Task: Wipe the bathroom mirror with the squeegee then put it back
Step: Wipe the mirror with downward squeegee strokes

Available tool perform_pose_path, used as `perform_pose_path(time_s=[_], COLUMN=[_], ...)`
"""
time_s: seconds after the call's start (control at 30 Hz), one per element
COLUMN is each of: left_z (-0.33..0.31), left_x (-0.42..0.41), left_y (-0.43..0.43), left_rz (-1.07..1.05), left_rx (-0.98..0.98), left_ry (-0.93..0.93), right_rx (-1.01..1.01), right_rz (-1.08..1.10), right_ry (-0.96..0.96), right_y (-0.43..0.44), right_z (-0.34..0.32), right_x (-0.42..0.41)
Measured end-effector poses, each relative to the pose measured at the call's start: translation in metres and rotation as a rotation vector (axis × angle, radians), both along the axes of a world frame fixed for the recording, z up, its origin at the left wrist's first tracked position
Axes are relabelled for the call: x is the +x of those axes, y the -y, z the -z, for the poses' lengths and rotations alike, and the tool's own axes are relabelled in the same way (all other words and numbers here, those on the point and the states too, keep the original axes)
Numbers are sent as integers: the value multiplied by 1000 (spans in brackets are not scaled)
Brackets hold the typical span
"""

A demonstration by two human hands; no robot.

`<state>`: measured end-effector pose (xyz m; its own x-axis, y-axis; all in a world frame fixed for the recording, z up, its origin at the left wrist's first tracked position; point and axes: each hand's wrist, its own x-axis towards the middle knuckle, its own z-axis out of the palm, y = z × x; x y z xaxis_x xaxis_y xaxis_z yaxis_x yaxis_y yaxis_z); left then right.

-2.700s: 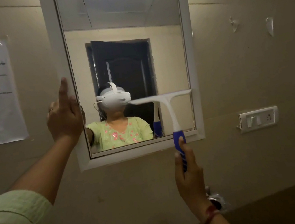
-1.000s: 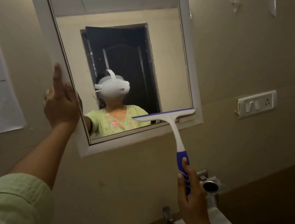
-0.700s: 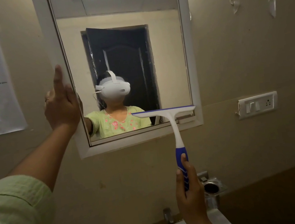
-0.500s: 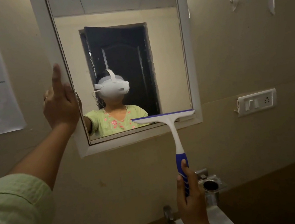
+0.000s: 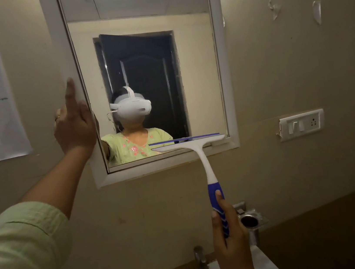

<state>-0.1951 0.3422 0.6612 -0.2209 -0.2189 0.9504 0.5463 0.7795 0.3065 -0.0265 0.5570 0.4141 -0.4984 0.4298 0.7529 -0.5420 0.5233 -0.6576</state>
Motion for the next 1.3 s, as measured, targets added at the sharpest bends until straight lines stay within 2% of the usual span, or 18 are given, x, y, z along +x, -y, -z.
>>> perform_pose_path(time_s=[0.3, 0.5, 0.67, 0.97, 1.3], left_z=[0, 0, 0, -1, 0], left_x=[2, -2, -1, -2, -5], left_y=[0, 3, 3, 5, 6], left_rz=[21, 41, 73, 103, 122], left_rx=[-15, -29, -36, -39, -40], left_ry=[-17, -59, -85, -78, -86], right_rx=[10, 18, 35, 236, 218], right_rz=[17, -104, -245, -173, -108], right_ry=[-113, -215, -200, -283, -447], right_y=[15, 31, 45, 54, 59], right_z=[-12, -72, -125, -209, -286], right_x=[2, 6, 2, -41, -90])
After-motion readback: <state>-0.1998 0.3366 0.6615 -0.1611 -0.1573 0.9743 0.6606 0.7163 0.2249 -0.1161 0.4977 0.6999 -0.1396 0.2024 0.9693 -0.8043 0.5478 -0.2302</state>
